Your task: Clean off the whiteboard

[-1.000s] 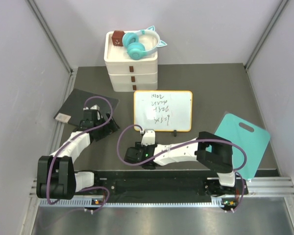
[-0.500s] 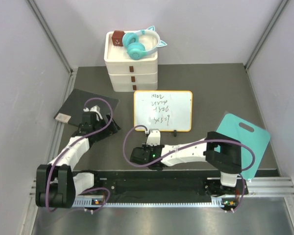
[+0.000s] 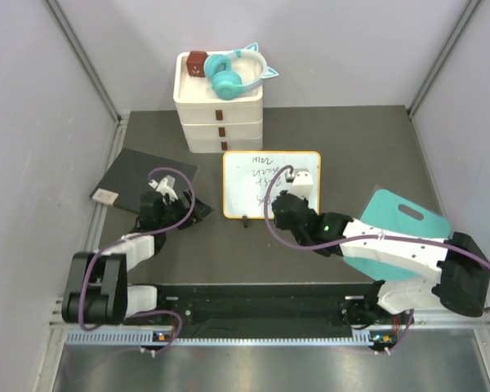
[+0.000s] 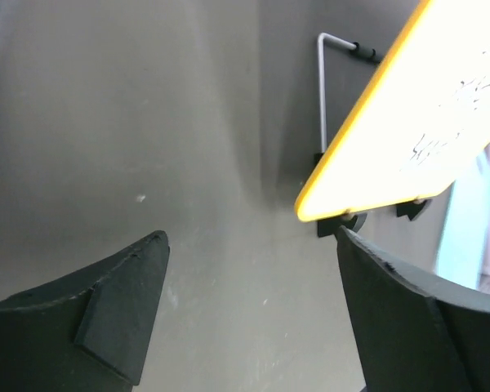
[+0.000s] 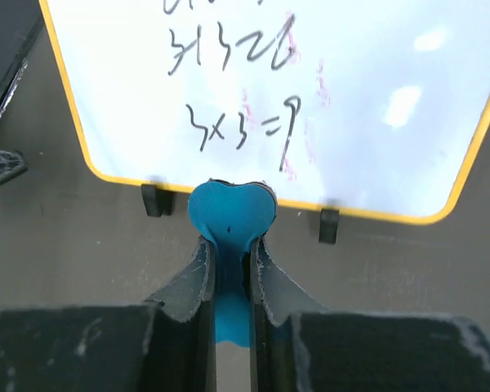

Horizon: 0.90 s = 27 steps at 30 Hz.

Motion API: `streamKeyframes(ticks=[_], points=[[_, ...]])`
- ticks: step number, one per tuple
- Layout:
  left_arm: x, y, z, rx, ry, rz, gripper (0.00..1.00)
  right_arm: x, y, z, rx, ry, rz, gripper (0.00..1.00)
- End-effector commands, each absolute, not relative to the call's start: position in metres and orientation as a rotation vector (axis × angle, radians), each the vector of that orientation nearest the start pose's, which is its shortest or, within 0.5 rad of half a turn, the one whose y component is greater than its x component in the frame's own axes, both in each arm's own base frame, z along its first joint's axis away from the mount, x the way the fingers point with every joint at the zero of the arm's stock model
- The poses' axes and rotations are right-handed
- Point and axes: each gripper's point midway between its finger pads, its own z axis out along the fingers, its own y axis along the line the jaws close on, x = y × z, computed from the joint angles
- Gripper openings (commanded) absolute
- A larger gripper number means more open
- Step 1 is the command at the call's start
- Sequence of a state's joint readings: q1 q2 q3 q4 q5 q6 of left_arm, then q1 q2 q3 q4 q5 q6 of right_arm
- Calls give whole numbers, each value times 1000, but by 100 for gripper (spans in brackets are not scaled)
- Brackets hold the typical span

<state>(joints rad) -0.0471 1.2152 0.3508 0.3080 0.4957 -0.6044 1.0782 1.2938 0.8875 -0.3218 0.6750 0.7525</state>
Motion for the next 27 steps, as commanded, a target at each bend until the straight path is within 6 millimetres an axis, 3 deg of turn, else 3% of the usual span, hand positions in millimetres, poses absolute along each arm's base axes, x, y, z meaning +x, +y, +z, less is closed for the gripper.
streamKeyframes(ticks=[1, 6, 12, 18, 26, 27], points=[[312, -144, 95, -184, 1996, -1081, 84, 270, 266, 163, -141, 2078, 360, 0], [320, -157, 101, -102, 1924, -1128, 84, 293, 266, 148, -144, 2112, 396, 0], [329, -175, 102, -43, 1904, -1184, 84, 301, 278, 139, -177, 2114, 434, 0], [341, -195, 99, -6, 1877, -1265, 84, 308, 289, 149, -204, 2074, 472, 0], [380, -213, 104, 42, 1808, -1326, 83, 319, 286, 168, -233, 2038, 450, 0], [385, -214, 107, 42, 1795, -1337, 80, 317, 282, 164, -246, 2058, 431, 0]])
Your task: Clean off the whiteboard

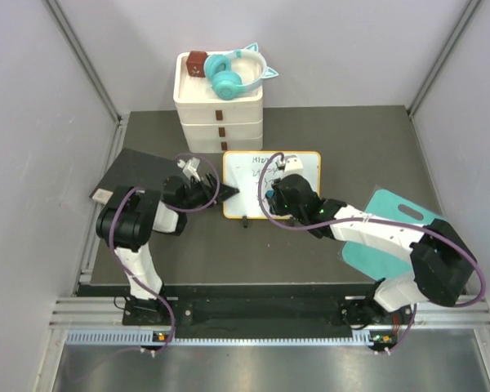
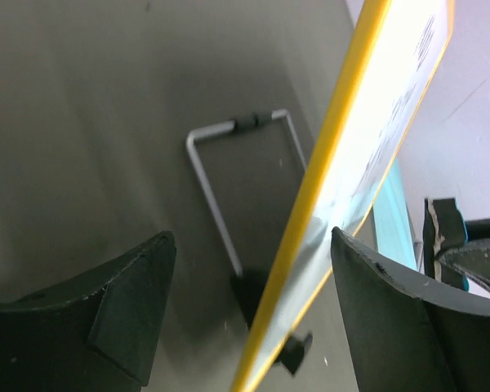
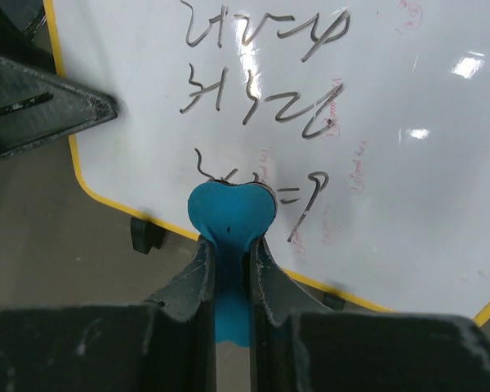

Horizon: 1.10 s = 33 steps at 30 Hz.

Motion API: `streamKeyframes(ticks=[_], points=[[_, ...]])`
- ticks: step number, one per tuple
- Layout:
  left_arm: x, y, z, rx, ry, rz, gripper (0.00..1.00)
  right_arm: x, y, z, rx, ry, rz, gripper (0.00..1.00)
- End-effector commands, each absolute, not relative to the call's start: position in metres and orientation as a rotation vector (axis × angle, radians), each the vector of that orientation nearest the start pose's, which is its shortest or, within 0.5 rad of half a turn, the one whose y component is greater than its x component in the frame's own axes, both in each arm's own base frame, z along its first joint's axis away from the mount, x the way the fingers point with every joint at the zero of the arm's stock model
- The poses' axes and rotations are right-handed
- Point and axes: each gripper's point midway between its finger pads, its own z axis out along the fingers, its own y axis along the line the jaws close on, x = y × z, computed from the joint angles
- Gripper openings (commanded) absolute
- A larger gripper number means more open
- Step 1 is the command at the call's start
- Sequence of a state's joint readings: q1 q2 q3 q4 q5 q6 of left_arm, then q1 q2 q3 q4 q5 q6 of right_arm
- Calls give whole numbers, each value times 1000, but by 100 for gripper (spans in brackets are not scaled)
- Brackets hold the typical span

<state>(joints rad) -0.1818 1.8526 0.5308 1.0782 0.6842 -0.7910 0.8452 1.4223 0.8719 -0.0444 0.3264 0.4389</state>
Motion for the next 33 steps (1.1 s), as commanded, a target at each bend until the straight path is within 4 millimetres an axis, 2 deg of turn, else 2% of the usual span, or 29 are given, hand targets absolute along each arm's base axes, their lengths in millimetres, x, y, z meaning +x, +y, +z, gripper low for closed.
streamKeyframes(ticks=[1, 3, 6, 7, 10, 11, 13, 14, 19, 23, 24, 26, 29, 33], points=[[393, -216, 109, 48, 1783, -1341, 79, 319, 282, 164, -243, 2058, 429, 0], [397, -220, 113, 63, 1765, -1371, 77, 323, 276, 162, -225, 2071, 406, 0], [403, -226, 117, 79, 1741, -1422, 68, 331, 271, 159, -193, 2089, 389, 0], [406, -228, 119, 88, 1725, -1426, 61, 332, 270, 156, -187, 2097, 380, 0], [406, -228, 120, 100, 1721, -1432, 47, 335, 271, 152, -184, 2105, 372, 0], [406, -228, 118, 102, 1731, -1432, 36, 336, 271, 151, -185, 2106, 366, 0], [406, -230, 116, 141, 1755, -1425, 24, 337, 271, 145, -182, 2120, 354, 0], [406, -231, 111, 137, 1786, -1425, 14, 338, 270, 143, -173, 2125, 342, 0], [398, -230, 113, 158, 1781, -1417, 0, 340, 256, 125, -111, 2138, 273, 0], [393, -228, 110, 158, 1788, -1412, 0, 345, 235, 117, -19, 2069, 185, 0], [390, -227, 105, 154, 1800, -1410, 0, 349, 234, 121, 7, 2035, 189, 0], [388, -225, 99, 136, 1819, -1389, 0, 348, 223, 113, 43, 2015, 146, 0], [385, -221, 87, 124, 1846, -1357, 0, 353, 221, 110, 72, 1974, 147, 0], [378, -221, 73, 124, 1880, -1361, 0, 361, 227, 95, 89, 1976, 128, 0]])
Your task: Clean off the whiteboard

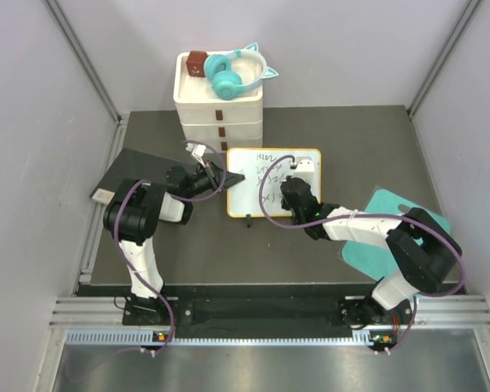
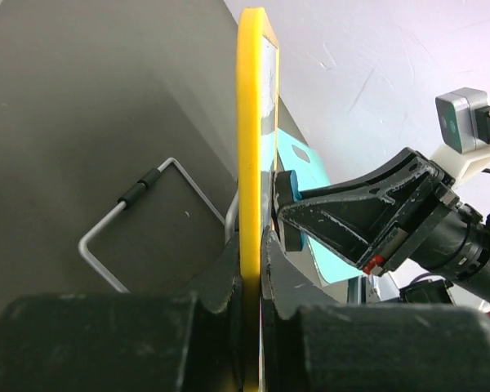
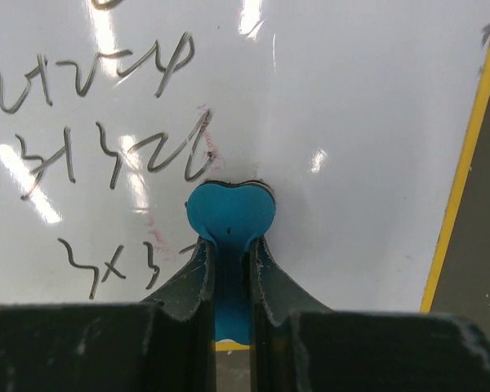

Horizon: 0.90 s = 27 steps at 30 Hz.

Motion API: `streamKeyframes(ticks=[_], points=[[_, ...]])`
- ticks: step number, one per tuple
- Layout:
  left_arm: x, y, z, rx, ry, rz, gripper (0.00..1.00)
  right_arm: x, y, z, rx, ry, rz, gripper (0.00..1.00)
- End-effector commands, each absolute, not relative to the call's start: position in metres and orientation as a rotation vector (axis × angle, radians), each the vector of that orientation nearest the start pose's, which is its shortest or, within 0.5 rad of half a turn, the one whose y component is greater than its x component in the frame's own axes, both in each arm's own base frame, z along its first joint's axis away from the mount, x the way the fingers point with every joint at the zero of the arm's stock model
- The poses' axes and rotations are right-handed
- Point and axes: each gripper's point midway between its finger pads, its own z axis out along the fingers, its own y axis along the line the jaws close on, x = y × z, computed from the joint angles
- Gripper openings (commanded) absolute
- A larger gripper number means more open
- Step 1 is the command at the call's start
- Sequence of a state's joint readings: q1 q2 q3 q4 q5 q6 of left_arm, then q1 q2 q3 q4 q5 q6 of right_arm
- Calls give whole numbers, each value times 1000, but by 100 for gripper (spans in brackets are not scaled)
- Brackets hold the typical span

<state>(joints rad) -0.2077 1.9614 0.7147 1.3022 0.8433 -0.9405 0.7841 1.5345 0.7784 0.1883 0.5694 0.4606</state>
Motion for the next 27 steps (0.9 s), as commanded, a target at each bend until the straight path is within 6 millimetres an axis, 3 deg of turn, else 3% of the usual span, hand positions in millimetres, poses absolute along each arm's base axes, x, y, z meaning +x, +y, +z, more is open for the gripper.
streamKeyframes(ticks=[1, 6, 10, 14, 17, 21, 27], points=[[376, -220, 70, 129, 1888, -1359, 0, 363, 233, 96, 93, 1963, 141, 0], [370, -219, 60, 165, 1916, -1337, 0, 361, 278, 84, -24, 1963, 210, 0], [367, -220, 62, 192, 1922, -1343, 0, 347, 327, 71, -119, 1977, 263, 0], [366, -221, 65, 204, 1917, -1358, 0, 323, 376, 71, -220, 1969, 331, 0], [366, -222, 67, 209, 1913, -1365, 0, 319, 394, 67, -224, 1998, 350, 0], [363, -222, 66, 211, 1916, -1362, 0, 330, 379, 59, -120, 2036, 321, 0], [363, -222, 67, 213, 1914, -1371, 0, 342, 299, 30, 89, 2112, 197, 0]])
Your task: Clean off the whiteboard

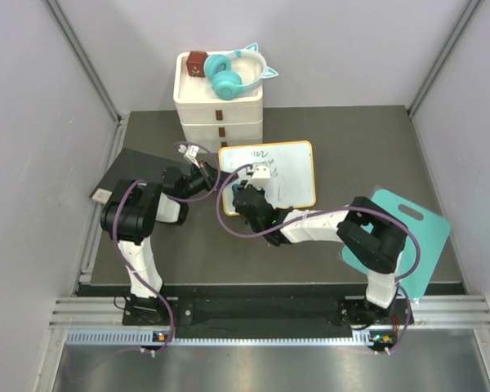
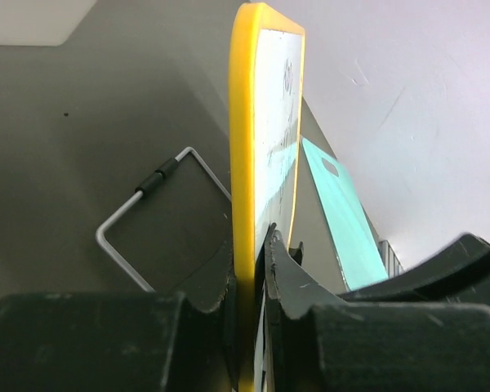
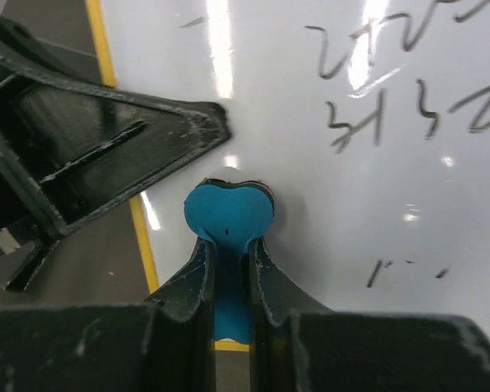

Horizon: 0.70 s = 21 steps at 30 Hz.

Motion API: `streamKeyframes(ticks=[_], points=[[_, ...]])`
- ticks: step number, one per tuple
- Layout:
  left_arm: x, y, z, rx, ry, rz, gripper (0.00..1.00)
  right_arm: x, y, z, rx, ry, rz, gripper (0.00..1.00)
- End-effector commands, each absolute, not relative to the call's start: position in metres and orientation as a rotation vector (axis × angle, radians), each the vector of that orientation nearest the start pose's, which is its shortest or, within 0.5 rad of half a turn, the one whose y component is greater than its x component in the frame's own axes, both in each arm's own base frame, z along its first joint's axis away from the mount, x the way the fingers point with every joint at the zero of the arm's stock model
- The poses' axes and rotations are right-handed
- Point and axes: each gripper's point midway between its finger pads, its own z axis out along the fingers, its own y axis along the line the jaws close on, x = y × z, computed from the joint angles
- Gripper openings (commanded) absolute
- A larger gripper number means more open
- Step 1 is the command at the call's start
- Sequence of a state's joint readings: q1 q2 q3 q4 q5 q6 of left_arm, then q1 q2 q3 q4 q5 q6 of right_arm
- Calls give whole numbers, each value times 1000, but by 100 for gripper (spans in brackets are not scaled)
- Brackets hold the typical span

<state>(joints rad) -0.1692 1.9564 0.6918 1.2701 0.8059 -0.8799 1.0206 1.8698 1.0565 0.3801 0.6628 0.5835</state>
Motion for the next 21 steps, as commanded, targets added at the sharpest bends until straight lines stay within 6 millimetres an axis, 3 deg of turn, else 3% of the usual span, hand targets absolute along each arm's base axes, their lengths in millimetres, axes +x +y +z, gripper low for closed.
streamKeyframes(ticks=[1, 7, 12, 21], points=[[363, -222, 67, 214, 1914, -1372, 0, 349, 286, 38, 131, 2087, 182, 0], [362, -222, 67, 215, 1915, -1376, 0, 357, 232, 49, 203, 2022, -17, 0], [362, -221, 66, 215, 1923, -1366, 0, 353, 205, 38, 277, 2042, -128, 0], [361, -220, 63, 216, 1938, -1355, 0, 336, 185, 8, 416, 2114, -104, 0]])
